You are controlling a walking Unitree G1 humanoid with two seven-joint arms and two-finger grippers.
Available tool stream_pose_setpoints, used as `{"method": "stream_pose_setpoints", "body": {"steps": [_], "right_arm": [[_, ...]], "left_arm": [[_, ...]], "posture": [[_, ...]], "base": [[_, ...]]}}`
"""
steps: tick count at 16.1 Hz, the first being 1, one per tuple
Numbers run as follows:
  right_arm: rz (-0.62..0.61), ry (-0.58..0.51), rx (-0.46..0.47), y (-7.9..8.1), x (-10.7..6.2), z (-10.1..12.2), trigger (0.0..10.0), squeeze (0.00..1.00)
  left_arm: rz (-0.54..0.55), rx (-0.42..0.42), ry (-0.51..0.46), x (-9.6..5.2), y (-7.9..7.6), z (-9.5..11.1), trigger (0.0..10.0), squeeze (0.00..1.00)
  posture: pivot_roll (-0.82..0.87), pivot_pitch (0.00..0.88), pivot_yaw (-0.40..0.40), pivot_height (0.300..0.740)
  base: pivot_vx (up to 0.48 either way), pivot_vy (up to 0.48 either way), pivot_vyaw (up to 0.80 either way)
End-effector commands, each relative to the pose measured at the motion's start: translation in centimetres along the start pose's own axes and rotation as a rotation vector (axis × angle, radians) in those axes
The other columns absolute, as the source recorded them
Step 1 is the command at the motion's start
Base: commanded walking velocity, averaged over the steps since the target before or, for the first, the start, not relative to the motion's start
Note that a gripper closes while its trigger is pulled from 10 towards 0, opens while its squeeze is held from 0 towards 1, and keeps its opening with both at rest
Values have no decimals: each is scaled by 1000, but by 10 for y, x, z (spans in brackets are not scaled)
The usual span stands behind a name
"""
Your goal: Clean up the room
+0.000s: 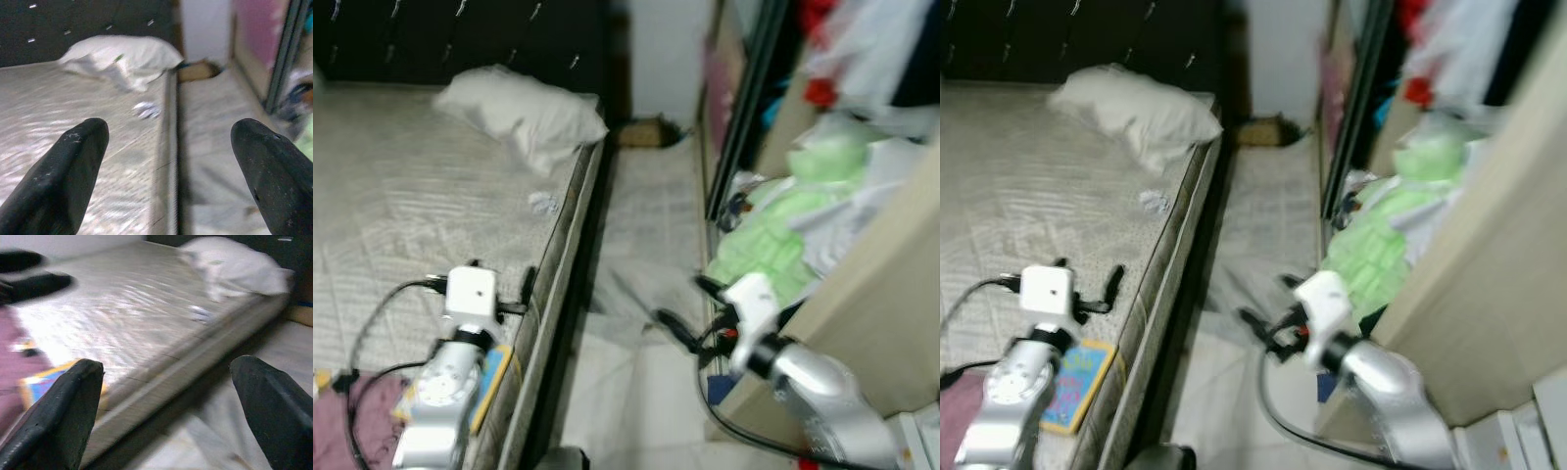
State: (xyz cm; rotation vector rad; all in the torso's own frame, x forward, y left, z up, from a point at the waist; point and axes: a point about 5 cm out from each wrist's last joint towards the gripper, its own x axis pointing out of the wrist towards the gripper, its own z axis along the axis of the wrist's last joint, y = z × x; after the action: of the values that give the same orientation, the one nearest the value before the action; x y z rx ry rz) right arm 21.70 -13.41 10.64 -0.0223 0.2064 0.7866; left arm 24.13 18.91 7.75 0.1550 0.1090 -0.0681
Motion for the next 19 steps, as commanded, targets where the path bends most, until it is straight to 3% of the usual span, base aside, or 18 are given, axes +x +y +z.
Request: {"method": "stream_pose_setpoints", "body": {"steps": [1,3,5,7,8,11,12,14,16,19], "right_arm": [[12,12,-28,-6,-5,1,10000,0],[-67,-15,-64,-16,-1,4,10000,0],[-282,-123,-117,-30,7,17,10000,0],[-399,-197,-88,-37,12,27,10000,0],[-416,-215,-57,-37,13,29,10000,0],[-425,-225,-53,-38,15,30,10000,0],[-436,-227,-56,-39,17,30,10000,0],[-452,-229,-61,-41,16,31,10000,0],[-485,-244,-65,-42,16,31,10000,0],[-566,-223,-68,-45,11,19,10000,0]], "left_arm": [[-26,29,-15,4,-2,3,10000,0],[-35,43,-24,6,0,5,10000,0],[-14,21,-32,10,3,9,10000,0],[21,76,-22,10,4,7,10000,0],[40,112,-26,11,6,7,10000,0],[11,108,-19,16,9,6,10000,0],[-32,126,-20,24,14,7,10000,0],[-114,36,-42,37,9,18,10000,0],[-97,-16,-57,38,5,23,10000,0],[-36,-117,-67,22,0,17,10000,0]], "posture": [[-99,0,37,740],[-93,0,39,740],[-84,0,43,740],[-74,0,42,740],[-70,0,44,740],[-68,0,53,740],[-72,0,61,740],[-83,0,73,740],[-89,0,78,740],[-89,0,80,740]], "base": [[0,0,788],[0,0,788],[0,0,788],[0,0,788],[0,0,788],[0,0,788],[0,0,788],[0,0,788],[0,0,781],[0,0,781]]}}
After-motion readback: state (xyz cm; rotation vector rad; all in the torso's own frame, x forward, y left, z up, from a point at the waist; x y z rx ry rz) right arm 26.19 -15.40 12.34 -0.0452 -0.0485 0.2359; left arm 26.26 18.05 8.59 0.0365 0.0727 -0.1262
